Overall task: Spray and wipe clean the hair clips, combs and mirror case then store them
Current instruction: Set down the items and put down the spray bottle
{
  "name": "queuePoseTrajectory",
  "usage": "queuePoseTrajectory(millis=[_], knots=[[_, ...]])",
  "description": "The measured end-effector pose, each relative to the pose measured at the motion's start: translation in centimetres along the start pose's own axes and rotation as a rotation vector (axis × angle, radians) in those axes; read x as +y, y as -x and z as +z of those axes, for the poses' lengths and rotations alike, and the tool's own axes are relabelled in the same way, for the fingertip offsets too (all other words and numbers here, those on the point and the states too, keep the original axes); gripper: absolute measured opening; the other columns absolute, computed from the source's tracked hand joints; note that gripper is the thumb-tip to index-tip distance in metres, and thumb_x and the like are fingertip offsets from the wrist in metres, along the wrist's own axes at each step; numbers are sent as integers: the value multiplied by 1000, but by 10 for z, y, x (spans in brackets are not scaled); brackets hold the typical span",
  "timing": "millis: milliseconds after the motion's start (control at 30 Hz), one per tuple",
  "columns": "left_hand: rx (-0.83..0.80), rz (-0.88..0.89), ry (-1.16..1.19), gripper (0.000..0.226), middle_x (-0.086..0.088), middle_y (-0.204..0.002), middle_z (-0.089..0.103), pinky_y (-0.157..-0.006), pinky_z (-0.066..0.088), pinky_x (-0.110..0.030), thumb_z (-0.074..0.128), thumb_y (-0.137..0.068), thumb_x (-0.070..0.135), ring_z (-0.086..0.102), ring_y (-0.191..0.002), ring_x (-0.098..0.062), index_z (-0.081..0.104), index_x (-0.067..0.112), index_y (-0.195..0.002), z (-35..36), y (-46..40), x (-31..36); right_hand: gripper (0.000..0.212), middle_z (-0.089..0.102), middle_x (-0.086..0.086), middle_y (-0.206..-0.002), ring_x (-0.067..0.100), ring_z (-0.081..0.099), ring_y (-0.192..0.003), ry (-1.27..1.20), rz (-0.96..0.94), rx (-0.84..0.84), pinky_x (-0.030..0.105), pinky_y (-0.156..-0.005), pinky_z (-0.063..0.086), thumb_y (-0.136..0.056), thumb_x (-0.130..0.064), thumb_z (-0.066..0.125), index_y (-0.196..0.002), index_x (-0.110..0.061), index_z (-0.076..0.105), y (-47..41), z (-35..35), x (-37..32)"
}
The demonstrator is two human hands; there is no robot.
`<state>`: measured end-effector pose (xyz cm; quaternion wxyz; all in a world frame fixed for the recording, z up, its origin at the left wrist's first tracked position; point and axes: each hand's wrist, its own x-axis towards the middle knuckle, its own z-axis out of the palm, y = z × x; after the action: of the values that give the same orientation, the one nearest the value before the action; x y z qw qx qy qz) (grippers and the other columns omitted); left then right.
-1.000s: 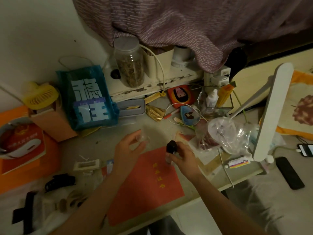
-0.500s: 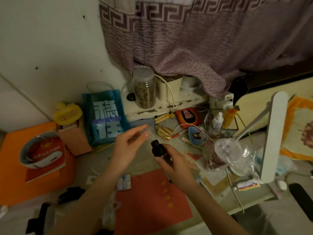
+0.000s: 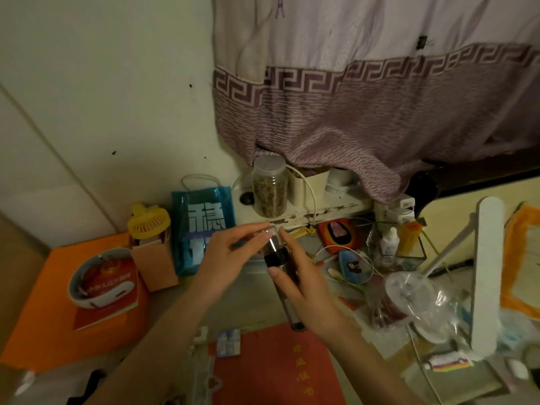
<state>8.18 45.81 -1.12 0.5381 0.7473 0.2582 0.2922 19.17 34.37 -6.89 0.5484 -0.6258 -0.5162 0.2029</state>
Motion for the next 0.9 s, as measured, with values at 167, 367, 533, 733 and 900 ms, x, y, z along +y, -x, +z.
queuePoseTrajectory(millis=[167, 367, 533, 733, 900], knots=[[12, 3, 37, 21, 21, -95, 72, -75, 48, -7, 63, -84, 28, 65, -95, 2, 67, 40, -101, -5, -3, 14, 61, 49, -17, -68, -1, 51, -64, 18, -44, 14, 10, -60, 35, -95, -39, 45, -146, -39, 13, -6, -1, -12], [0, 58, 92, 25, 5, -100, 72, -72, 51, -10, 62, -88, 13, 68, -94, -3, 68, 24, -110, -6, -2, 26, 63, 54, -20, -71, -4, 55, -68, 20, -60, -5, 9, -61, 37, -92, -45, 40, -144, -43, 3, -10, -5, -25], [-35, 94, 31, 26, 21, -98, 72, -75, 49, -8, 61, -88, 18, 66, -97, 1, 67, 37, -106, -8, -2, 33, 63, 57, -24, -71, 1, 55, -64, 17, -100, 12, 14, -60, 39, -95, -45, 41, -143, -49, 1, -11, -6, -29], [-72, 115, 54, 25, 22, -100, 71, -76, 49, -8, 61, -85, 25, 66, -98, 2, 68, 39, -105, -9, 2, 40, 57, 60, -16, -78, 5, 58, -68, -9, -132, 24, 24, -63, 47, -93, -51, 42, -143, -51, 15, -7, -8, -35], [-68, 143, 47, 27, 19, -101, 72, -78, 49, -9, 60, -84, 31, 67, -98, -1, 69, 53, -98, -5, 7, 44, 62, 58, 1, -71, 9, 54, -60, 27, -137, 22, 36, -60, 46, -93, -42, 42, -148, -40, 13, -6, -9, -39]])
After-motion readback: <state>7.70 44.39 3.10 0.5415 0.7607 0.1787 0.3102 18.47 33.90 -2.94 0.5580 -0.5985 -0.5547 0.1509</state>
